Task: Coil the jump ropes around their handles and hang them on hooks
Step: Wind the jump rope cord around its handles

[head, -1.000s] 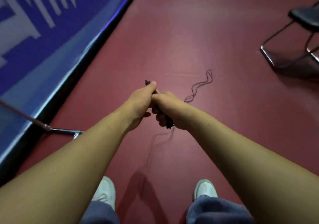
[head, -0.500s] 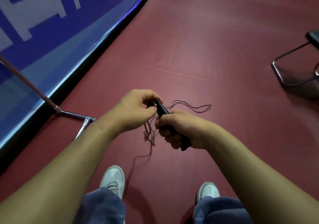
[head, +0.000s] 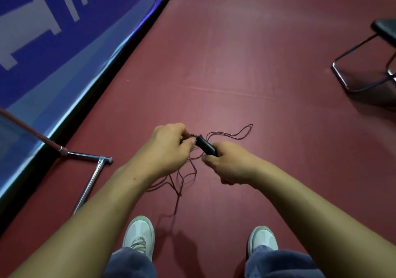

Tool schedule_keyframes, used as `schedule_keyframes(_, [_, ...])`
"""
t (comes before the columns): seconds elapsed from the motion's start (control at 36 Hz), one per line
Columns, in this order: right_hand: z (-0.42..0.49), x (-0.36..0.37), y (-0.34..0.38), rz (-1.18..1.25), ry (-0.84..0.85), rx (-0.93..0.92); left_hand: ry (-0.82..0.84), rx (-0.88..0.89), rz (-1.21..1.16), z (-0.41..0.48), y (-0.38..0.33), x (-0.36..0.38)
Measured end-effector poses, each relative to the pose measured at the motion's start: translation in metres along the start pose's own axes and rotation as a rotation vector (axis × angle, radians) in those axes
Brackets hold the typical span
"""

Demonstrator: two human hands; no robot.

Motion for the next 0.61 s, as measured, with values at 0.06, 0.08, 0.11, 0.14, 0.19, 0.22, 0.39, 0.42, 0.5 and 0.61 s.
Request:
schedule_keyframes(0.06, [-0.001, -0.018, -0.007, -0.191, -0.089, 0.000, -0.001, -0.043, 0.007, 0.001, 0.000, -0.002])
schedule_keyframes(0.08, [-0.003, -0.025, -0.010, -0.241, -0.127, 0.000, 0.007, -0.053, 0.011, 0.000, -0.001, -0.002])
schedule_keyframes(0.11, [-0.005, -0.031, -0.012, -0.255, -0.148, -0.003, 0.016, -0.053, 0.015, -0.001, -0.004, -0.003])
schedule_keyframes(0.14, [-0.008, -0.035, -0.015, -0.250, -0.151, -0.007, 0.016, -0.042, 0.016, -0.002, -0.008, -0.006])
schedule_keyframes(0.19, [-0.014, -0.038, -0.017, -0.231, -0.125, -0.021, -0.026, 0.002, 0.009, -0.003, -0.014, -0.015])
schedule_keyframes(0.22, [-0.017, -0.038, -0.017, -0.222, -0.113, -0.038, -0.059, 0.030, 0.006, -0.003, -0.015, -0.020])
schedule_keyframes(0.39, [-0.020, -0.022, -0.012, -0.130, -0.071, -0.065, -0.156, 0.035, 0.001, -0.004, -0.014, -0.021])
schedule_keyframes(0.42, [-0.020, -0.019, -0.012, -0.081, -0.074, -0.054, -0.136, 0.009, -0.008, -0.004, -0.015, -0.018])
schedule_keyframes(0.5, [-0.019, -0.015, -0.021, 0.269, -0.164, 0.051, -0.001, -0.058, -0.152, -0.006, -0.015, -0.002])
schedule_keyframes(0.61, [-0.019, -0.011, -0.022, 0.741, -0.277, 0.141, 0.142, -0.055, -0.324, -0.018, -0.023, 0.011])
Point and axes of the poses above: each hand's wrist, its own z-axis towards the middle knuckle, its own x-axis out of the palm, y = z × x, the point moved 9 cm from there along z, towards the middle knuckle, and after that the axes turned 13 degrees about -x, right-handed, at the moved point
